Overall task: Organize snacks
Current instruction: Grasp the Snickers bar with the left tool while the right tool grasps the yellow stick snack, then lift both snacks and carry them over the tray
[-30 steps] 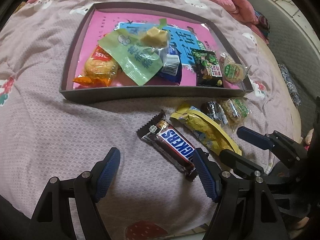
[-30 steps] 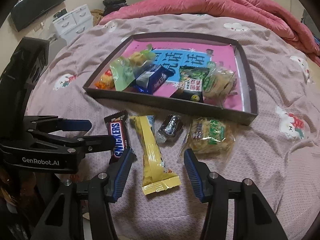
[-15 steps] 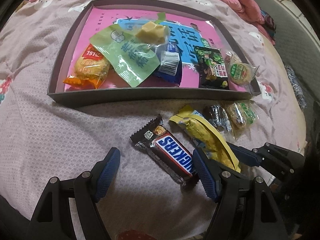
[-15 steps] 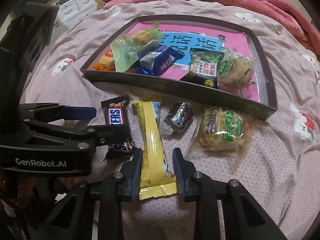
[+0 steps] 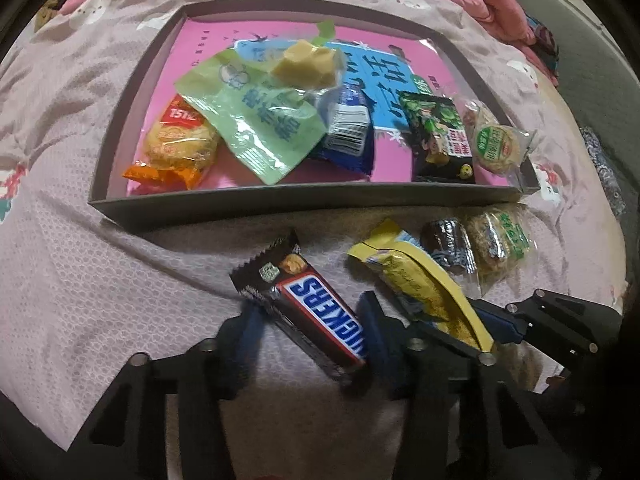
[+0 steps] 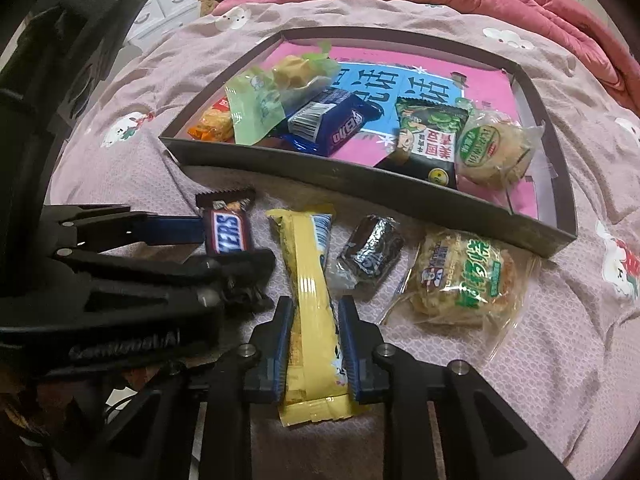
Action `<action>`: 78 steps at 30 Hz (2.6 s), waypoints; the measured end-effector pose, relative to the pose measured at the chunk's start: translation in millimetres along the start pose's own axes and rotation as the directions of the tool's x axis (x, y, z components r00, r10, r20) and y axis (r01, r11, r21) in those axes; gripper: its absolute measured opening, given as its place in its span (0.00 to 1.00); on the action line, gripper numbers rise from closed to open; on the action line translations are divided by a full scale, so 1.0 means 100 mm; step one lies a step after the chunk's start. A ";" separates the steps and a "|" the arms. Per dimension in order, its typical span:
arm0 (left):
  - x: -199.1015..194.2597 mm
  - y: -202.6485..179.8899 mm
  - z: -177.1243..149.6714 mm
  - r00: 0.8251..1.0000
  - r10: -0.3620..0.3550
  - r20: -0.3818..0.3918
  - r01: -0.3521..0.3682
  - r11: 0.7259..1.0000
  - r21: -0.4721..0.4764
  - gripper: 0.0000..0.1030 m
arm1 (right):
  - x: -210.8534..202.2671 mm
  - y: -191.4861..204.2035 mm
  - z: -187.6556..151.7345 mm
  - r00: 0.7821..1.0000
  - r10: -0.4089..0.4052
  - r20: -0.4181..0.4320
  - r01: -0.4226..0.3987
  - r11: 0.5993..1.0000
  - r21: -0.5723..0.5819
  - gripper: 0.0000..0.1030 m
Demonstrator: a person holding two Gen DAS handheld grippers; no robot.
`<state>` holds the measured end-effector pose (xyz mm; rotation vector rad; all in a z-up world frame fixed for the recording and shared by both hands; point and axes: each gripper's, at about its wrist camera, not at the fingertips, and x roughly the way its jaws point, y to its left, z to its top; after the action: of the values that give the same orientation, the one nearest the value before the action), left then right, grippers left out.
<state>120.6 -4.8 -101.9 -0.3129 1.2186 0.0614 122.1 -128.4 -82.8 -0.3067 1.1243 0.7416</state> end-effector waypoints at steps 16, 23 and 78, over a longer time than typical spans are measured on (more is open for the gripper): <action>-0.23 0.18 -0.08 0.999 -0.038 0.033 0.038 0.999 -0.003 0.43 | -0.17 -0.13 0.04 0.980 0.176 0.088 -0.185 0.977 0.106 0.19; -0.26 0.26 -0.09 0.999 -0.038 0.030 0.038 0.999 -0.025 0.42 | -0.09 -0.09 0.04 0.988 0.147 0.052 -0.151 0.984 0.091 0.19; -0.70 0.26 0.02 0.978 -0.106 0.179 0.110 0.994 -0.015 0.16 | -0.72 -0.22 0.20 0.903 0.152 0.403 -0.211 0.972 0.106 0.17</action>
<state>92.5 29.0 -41.4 -0.3864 1.0220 0.0102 134.8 -160.5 -12.8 0.0768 0.8239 0.8367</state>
